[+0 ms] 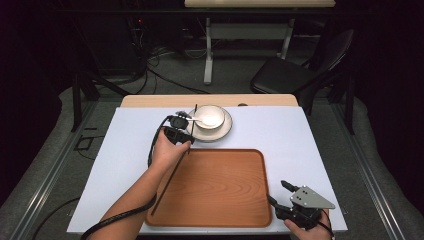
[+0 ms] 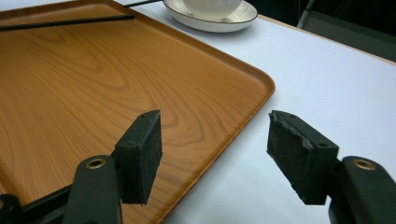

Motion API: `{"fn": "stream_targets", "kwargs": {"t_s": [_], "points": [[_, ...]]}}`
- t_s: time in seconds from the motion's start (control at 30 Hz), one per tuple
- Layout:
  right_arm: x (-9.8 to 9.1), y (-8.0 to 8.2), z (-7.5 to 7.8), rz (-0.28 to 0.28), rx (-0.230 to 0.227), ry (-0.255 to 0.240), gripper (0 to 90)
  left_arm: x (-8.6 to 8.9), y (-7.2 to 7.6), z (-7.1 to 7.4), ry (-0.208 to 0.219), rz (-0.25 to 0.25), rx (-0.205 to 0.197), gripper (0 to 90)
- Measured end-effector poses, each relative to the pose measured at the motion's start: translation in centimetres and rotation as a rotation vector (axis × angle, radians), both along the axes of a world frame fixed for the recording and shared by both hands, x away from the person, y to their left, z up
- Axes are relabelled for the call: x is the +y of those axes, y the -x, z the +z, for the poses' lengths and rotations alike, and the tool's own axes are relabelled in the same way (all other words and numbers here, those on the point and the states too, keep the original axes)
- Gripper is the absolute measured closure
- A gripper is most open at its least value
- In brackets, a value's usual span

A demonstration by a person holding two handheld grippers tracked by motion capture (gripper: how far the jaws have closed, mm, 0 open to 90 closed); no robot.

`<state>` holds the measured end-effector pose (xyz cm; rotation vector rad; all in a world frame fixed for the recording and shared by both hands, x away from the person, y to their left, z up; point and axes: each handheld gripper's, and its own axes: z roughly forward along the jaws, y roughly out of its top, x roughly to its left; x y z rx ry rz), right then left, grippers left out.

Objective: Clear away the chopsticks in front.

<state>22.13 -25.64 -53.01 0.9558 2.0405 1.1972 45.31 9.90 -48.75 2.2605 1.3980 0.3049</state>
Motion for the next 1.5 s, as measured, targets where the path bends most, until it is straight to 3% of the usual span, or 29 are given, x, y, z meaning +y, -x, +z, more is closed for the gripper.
{"fn": "stream_targets", "kwargs": {"t_s": [0.53, 0.83, 1.5], "points": [[-0.1, 0.0, 0.0, 0.002, -0.002, -0.002, 34.8, 0.1, -1.1, -1.4, 0.019, 0.053, 0.054, 68.0], [0.0, 0.0, 0.0, 0.002, 0.0, -0.004, 34.8, 0.1, -1.7, -1.7, -0.007, 0.057, 0.075, 73.6], [-0.1, 0.1, 0.1, 0.005, -0.001, -0.007, 34.9, 0.0, -2.9, -1.7, -0.029, 0.145, 0.13, 85.0]]}}
